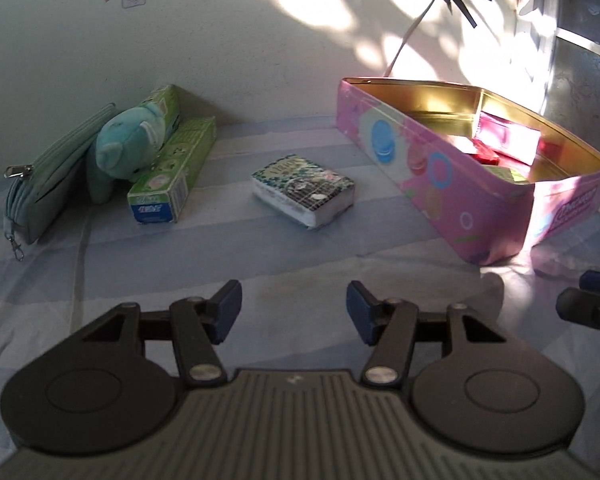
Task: Organize objects
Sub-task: 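Withdraw the right gripper and move it toward the silver-green box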
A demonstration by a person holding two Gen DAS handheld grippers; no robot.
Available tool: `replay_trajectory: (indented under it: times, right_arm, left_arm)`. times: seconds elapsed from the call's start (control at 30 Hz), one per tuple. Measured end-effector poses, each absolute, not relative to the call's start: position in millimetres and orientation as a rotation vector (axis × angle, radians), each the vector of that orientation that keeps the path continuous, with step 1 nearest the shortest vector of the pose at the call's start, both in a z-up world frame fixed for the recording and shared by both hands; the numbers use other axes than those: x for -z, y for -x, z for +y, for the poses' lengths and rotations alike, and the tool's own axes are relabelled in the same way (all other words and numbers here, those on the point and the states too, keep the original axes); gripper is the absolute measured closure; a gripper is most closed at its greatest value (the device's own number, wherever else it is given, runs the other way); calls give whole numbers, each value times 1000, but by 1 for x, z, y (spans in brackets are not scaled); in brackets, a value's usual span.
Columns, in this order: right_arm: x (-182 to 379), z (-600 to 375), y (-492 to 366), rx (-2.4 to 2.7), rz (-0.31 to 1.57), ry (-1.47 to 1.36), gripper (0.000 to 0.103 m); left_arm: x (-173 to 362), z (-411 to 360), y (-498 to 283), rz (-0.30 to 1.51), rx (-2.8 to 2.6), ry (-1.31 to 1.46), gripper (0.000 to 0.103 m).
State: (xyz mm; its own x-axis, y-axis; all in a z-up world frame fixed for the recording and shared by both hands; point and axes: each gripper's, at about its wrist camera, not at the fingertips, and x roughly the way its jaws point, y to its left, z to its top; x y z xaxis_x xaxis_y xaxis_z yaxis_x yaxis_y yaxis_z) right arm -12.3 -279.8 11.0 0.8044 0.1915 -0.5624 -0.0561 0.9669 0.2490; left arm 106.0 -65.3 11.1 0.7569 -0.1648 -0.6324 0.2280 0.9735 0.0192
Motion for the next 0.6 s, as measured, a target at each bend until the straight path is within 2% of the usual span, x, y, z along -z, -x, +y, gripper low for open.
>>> replay_trajectory:
  times: [0.27,0.6]
  right_arm:
    - [-7,-245,1,-204,660,-162,41]
    - [-2,-205,-17,-269,699,-78,41]
  left_arm:
    - [-6,-16,-128,694,88,-64,41]
    - [-3,3,-133,668,63,-29,38]
